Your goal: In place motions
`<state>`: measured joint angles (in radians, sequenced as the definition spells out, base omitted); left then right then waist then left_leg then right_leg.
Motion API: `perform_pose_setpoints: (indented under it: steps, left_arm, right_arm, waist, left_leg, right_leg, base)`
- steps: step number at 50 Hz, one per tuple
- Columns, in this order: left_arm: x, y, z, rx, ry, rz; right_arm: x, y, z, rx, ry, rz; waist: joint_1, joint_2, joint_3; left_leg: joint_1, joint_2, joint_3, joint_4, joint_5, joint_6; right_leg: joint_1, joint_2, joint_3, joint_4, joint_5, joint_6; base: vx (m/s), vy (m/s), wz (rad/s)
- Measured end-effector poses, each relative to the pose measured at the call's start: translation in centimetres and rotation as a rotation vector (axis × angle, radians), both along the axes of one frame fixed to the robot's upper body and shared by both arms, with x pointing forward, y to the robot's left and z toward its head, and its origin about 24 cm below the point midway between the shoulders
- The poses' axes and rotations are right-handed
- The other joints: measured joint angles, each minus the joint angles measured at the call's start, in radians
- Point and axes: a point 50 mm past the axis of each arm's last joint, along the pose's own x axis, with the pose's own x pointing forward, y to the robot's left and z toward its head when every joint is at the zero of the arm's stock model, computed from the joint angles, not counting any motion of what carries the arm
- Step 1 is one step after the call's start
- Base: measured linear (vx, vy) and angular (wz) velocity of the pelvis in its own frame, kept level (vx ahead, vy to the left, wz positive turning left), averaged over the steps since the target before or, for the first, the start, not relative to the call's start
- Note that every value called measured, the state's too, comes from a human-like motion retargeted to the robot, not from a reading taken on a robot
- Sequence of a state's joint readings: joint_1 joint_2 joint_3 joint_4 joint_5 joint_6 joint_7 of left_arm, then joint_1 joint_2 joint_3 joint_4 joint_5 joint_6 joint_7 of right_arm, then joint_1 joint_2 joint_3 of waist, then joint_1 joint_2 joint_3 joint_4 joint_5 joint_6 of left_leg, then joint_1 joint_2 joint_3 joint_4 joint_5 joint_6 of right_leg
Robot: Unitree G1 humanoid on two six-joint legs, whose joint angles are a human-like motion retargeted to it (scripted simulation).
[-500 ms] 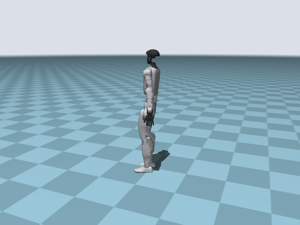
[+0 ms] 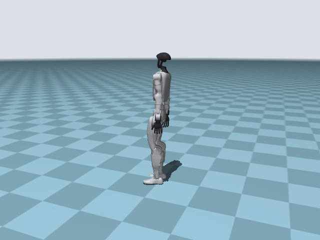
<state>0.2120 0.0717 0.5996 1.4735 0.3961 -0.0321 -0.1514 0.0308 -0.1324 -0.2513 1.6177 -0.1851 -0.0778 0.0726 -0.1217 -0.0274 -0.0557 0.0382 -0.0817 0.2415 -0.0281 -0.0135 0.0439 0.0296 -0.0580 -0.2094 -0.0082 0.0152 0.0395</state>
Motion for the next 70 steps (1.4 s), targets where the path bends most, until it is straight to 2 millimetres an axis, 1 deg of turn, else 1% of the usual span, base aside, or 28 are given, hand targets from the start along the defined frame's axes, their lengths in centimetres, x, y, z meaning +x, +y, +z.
perform_pose_setpoints:
  steps: [10, 23, 32, 45, 57, 70]
  left_arm:
    - [-0.3, -0.1, 0.0, 0.005, 0.016, 0.003]
    - [0.6, -0.6, -0.2, -0.006, -0.006, -0.021]
    - [1.1, -1.0, -0.2, -0.019, -0.015, -0.045]
    - [1.4, -1.0, -0.3, -0.012, 0.002, -0.102]
    - [2.1, -1.5, -0.4, -0.002, -0.02, -0.117]
    - [1.8, -1.0, -0.3, 0.013, -0.008, -0.112]
  right_arm:
    - [0.5, 0.2, -0.1, 0.004, -0.022, 0.013]
    - [1.1, 0.5, -0.1, 0.02, -0.045, 0.059]
    - [1.0, 0.3, -0.1, 0.018, -0.045, 0.059]
    - [0.5, 0.1, 0.0, 0.017, -0.02, 0.059]
    - [0.8, 0.1, 0.0, 0.028, -0.038, 0.064]
    - [1.1, -0.1, 0.0, 0.039, -0.048, 0.068]
  waist:
    - [-0.004, 0.005, 0.003]
    - [0.007, 0.011, 0.005]
    - [0.016, 0.02, 0.01]
    - [0.037, 0.023, 0.013]
    - [0.058, 0.025, 0.01]
    - [0.076, 0.019, 0.001]
  left_leg:
    - [0.007, 0.009, 0.019, -0.001, -0.004, -0.003]
    - [0.01, 0.005, 0.017, -0.003, -0.003, -0.007]
    - [0.01, -0.001, 0.006, -0.003, 0.001, -0.007]
    - [-0.001, -0.013, -0.029, -0.001, 0.01, -0.01]
    - [-0.012, -0.021, -0.056, 0.003, 0.016, -0.01]
    - [-0.02, -0.025, -0.08, 0.006, 0.02, -0.01]
  right_leg:
    - [0.001, 0.009, 0.017, -0.001, 0.013, -0.007]
    - [0.01, 0.005, 0.012, -0.007, 0.026, -0.014]
    - [0.02, -0.002, -0.004, -0.009, 0.031, -0.018]
    - [0.033, -0.015, -0.045, -0.013, 0.032, -0.021]
    - [0.041, -0.022, -0.077, -0.014, 0.034, -0.023]
    - [0.05, -0.025, -0.102, -0.015, 0.035, -0.024]
  base:
    - [0.0, 0.0, 0.0]
    - [0.0, 0.0, 0.0]
    - [0.01, 0.01, 0.03]
    - [0.04, 0.07, 0.18]
    - [0.01, 0.05, 0.13]
    - [0.0, 0.0, 0.0]
